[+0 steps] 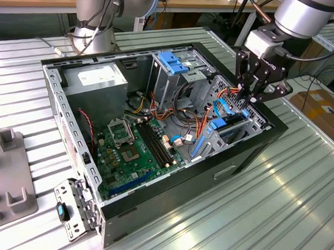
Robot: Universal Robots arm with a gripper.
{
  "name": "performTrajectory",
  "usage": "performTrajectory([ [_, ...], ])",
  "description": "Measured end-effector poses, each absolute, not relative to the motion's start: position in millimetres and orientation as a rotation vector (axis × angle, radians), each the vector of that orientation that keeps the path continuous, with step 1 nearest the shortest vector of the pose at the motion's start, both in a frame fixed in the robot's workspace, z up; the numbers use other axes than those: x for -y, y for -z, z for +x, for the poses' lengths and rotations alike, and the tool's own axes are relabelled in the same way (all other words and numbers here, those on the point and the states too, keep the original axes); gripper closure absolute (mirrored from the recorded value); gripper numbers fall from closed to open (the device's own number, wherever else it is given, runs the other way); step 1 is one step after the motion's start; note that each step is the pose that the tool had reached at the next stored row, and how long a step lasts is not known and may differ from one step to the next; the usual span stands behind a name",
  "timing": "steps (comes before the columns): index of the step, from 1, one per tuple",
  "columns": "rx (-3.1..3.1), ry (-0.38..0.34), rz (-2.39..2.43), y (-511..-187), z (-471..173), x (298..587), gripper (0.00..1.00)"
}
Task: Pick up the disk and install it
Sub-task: 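Insert the second disk wire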
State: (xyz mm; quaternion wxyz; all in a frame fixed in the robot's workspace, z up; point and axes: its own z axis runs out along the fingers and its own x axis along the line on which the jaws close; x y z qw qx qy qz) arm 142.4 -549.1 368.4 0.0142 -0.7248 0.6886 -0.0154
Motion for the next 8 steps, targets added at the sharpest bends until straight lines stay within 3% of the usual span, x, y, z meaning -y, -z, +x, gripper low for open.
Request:
performTrajectory([
  [8, -2.119, 0.048, -2.28, -368.5, 153.3, 545.9, 0.7],
])
